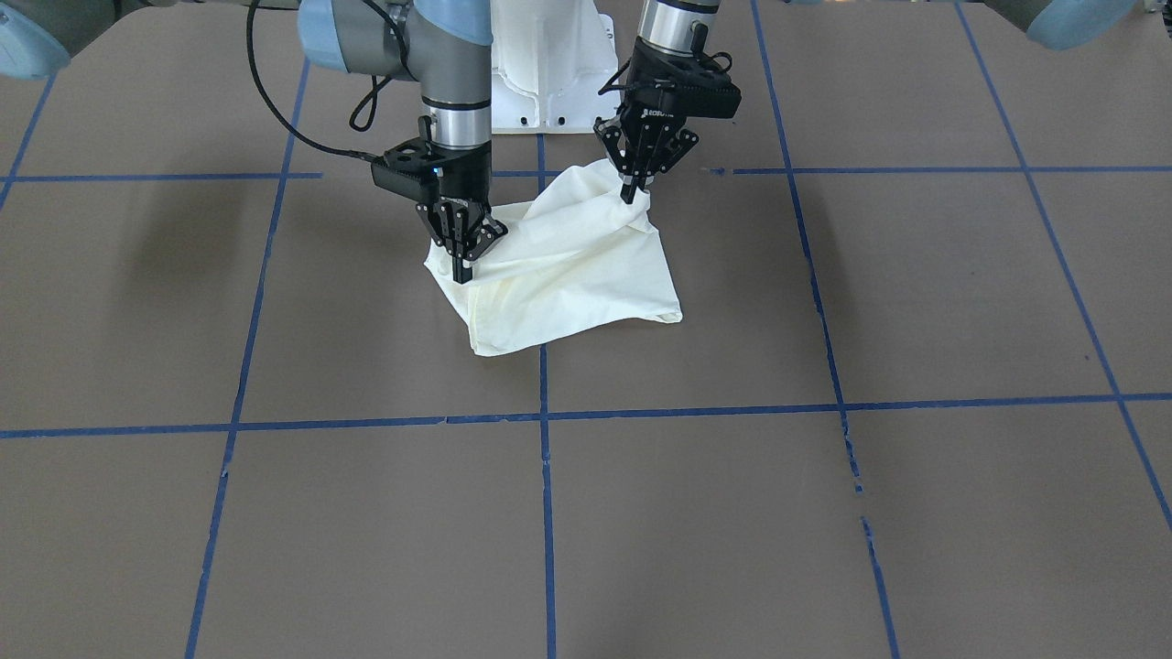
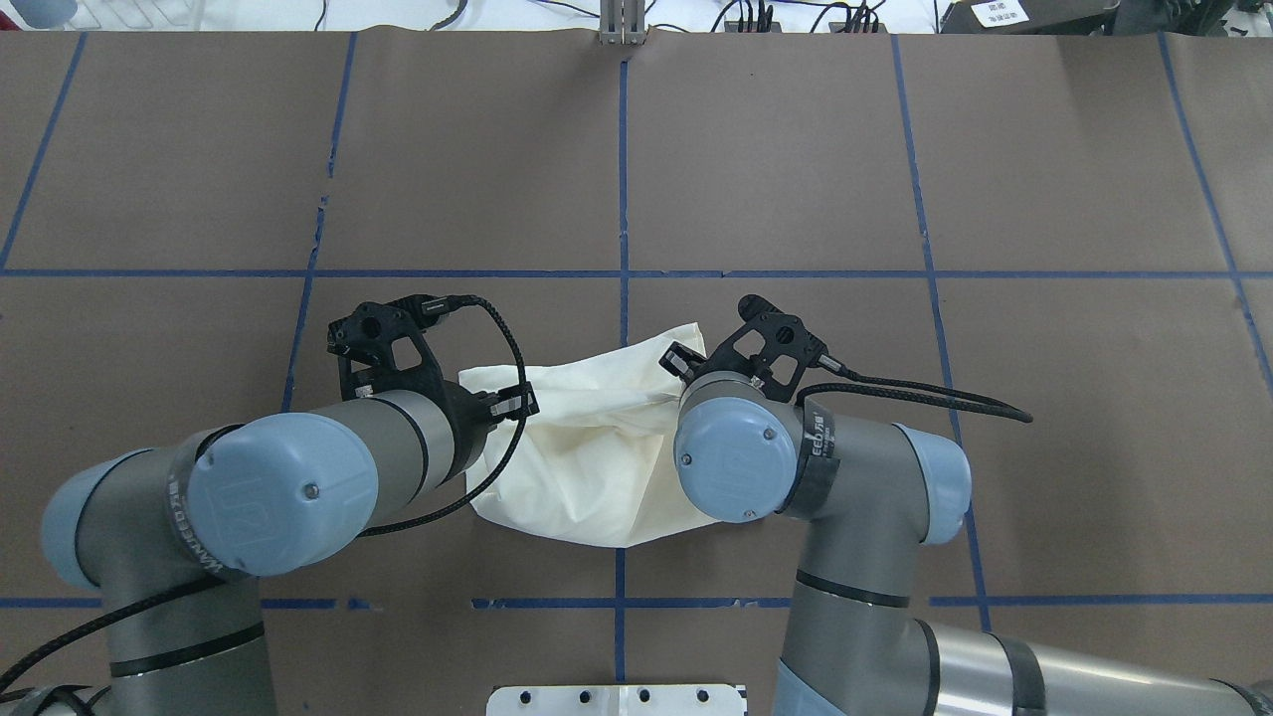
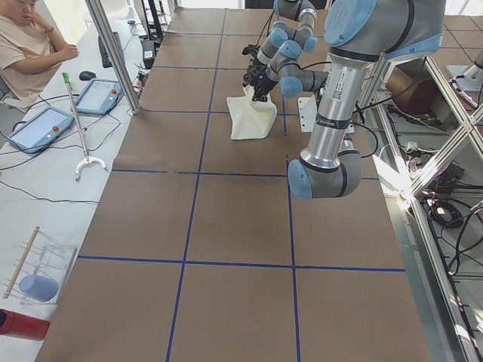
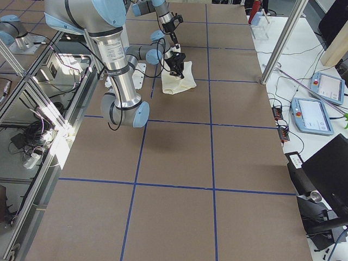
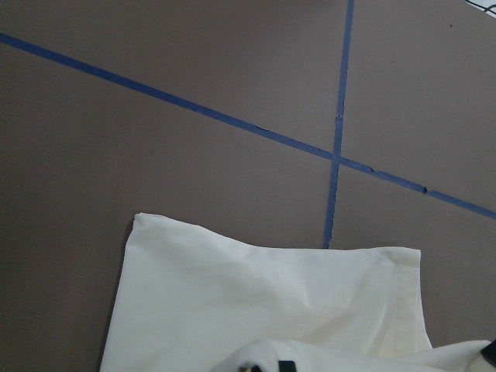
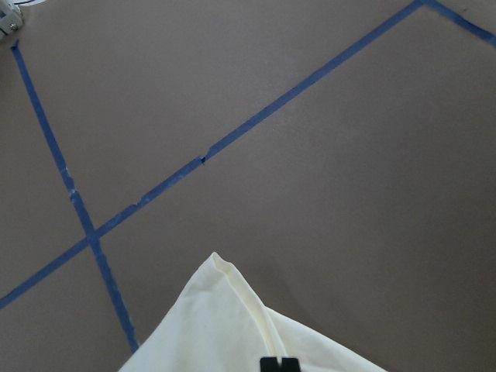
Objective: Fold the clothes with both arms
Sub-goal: 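Lift the near edge with both grippers and fold it away from the robot, then lower the folded bundle onto the table with both grippers, then open the right gripper and raise it away from the bundle, then move the left gripper to the bundle's near corner and push it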
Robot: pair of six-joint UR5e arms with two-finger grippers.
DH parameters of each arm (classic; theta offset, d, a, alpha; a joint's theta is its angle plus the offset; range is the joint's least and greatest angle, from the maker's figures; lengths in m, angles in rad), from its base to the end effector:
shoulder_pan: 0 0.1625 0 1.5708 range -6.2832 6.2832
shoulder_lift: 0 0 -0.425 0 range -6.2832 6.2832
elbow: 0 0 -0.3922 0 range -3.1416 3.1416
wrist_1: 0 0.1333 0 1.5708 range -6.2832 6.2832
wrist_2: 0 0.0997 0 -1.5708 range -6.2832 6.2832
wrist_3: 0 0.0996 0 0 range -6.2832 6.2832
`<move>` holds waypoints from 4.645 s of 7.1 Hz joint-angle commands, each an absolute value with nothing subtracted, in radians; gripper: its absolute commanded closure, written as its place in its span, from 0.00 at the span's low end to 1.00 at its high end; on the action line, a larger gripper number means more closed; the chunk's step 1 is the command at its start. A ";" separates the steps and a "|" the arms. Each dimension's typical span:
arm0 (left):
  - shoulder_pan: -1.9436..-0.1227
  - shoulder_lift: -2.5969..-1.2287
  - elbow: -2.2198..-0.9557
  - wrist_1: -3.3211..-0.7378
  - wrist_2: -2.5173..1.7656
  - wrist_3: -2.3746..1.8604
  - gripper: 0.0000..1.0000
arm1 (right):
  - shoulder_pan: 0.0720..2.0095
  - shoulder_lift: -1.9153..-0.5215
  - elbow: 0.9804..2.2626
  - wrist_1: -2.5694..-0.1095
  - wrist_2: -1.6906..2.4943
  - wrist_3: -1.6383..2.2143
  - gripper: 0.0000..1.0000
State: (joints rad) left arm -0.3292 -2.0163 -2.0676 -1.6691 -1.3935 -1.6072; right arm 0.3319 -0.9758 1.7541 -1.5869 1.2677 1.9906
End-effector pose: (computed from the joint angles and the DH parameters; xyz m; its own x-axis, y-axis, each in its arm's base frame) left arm 0.4705 -0.3202 0.1923 0.4614 -0.1955 -0.8654 0.4793 0.8757 0.0577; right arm -0.5664 -0.3676 0.2390 0.4183 0.5556 0.7185 -0.7406 0.6666 -0.0843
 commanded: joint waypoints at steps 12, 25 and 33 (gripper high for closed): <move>-0.454 -2.005 -2.057 -1.744 -1.585 -1.261 0.00 | 0.299 -0.946 1.742 -1.576 1.321 1.580 0.00; -0.426 -1.852 -1.768 -2.463 -1.588 -1.152 0.00 | 0.696 -0.851 1.550 -1.462 1.718 1.272 0.00; -0.298 -1.829 -1.736 -2.580 -1.669 -1.095 0.00 | 0.695 -0.917 1.615 -1.463 1.717 1.258 0.00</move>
State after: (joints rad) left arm -0.3269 -1.8296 -1.7361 -2.5789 -1.6685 -1.0943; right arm 0.6949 -0.9149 1.6152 -1.4634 1.7171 1.2571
